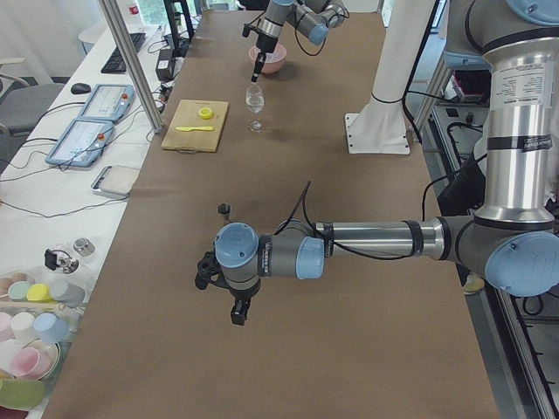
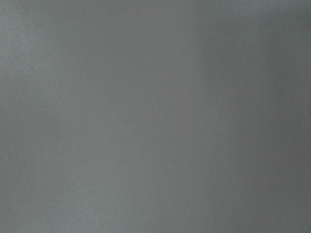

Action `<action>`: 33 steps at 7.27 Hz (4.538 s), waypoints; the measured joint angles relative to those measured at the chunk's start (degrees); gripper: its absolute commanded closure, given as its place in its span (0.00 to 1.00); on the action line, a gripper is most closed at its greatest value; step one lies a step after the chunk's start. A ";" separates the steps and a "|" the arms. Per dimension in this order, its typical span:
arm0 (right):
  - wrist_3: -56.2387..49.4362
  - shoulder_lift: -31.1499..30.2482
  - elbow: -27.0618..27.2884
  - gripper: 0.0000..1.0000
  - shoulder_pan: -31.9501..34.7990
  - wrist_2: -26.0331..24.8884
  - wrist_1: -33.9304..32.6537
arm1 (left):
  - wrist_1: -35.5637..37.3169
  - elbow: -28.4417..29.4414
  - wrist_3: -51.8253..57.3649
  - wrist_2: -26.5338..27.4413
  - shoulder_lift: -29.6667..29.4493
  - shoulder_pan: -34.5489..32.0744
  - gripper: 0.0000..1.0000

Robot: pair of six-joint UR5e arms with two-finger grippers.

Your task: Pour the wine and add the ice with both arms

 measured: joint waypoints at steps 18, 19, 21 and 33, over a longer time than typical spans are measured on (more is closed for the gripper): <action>-70.64 -45.76 -9.03 0.00 48.51 21.62 -8.06 | 0.11 -0.38 -0.46 -0.11 0.10 0.00 0.02; -71.55 -46.35 -11.44 0.00 49.79 21.65 -7.20 | 0.11 -0.40 -0.46 -0.15 0.10 0.00 0.02; -71.71 -46.76 -12.34 0.00 50.51 22.45 -6.42 | 0.11 -0.42 -0.40 -0.17 0.15 -0.05 0.02; -72.07 -46.65 -5.16 0.00 50.58 26.30 -6.11 | 0.15 0.02 -0.55 -0.02 0.01 -0.04 0.02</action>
